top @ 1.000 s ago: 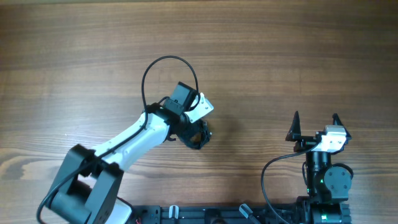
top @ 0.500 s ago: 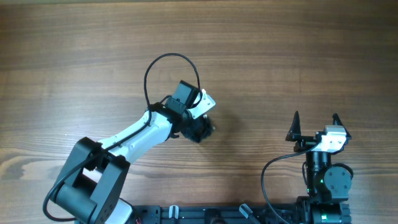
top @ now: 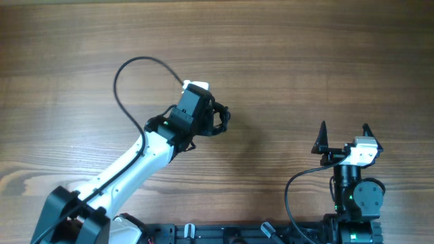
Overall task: Untangle cables
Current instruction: 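Lower the left gripper and grasp the black cable bundle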
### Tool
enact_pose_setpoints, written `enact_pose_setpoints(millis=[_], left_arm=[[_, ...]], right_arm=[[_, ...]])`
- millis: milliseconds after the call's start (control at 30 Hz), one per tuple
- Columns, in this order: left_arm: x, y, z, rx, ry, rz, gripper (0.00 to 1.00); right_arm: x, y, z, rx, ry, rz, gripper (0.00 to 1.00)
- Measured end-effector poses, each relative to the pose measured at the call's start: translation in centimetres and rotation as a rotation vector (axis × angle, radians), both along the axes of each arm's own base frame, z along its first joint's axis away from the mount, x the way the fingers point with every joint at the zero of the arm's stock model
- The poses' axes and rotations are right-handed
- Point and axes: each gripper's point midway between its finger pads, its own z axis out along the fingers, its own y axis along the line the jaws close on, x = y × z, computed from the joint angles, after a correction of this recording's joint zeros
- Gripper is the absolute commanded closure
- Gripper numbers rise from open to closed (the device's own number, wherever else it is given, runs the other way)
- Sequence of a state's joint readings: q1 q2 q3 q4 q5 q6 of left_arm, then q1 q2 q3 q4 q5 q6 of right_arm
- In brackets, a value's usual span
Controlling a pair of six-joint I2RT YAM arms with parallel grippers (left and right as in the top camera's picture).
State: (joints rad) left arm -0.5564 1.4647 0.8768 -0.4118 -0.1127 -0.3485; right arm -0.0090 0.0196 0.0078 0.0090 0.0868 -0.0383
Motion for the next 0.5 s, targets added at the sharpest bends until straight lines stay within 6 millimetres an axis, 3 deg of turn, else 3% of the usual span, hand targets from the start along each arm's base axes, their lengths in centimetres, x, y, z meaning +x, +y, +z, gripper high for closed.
enact_pose_setpoints(millis=[200,233,300,333,367,500], left_arm=[[-2.3,1.5,-1.2,-0.125,0.164,0.349,0.96],[-2.5,1.6,-1.3,-0.142,0.181,0.397,0.89],[-2.8,1.8,-1.5,-0.165,0.202,0.46,0.39],[-2.8,1.8,-1.5,-0.175,0.205,0.48,0.29],[-2.8,1.8,-1.5,-0.185,0.207,0.495,0.25],[-2.9,1.8,-1.5,-0.198,0.215,0.525,0.25]], right_arm=[[0.0,0.0,0.0,0.0,0.0,0.0,0.0],[0.0,0.0,0.0,0.0,0.0,0.0,0.0],[0.0,0.0,0.0,0.0,0.0,0.0,0.0],[0.0,0.0,0.0,0.0,0.0,0.0,0.0],[0.0,0.0,0.0,0.0,0.0,0.0,0.0],[0.0,0.0,0.0,0.0,0.0,0.0,0.0]])
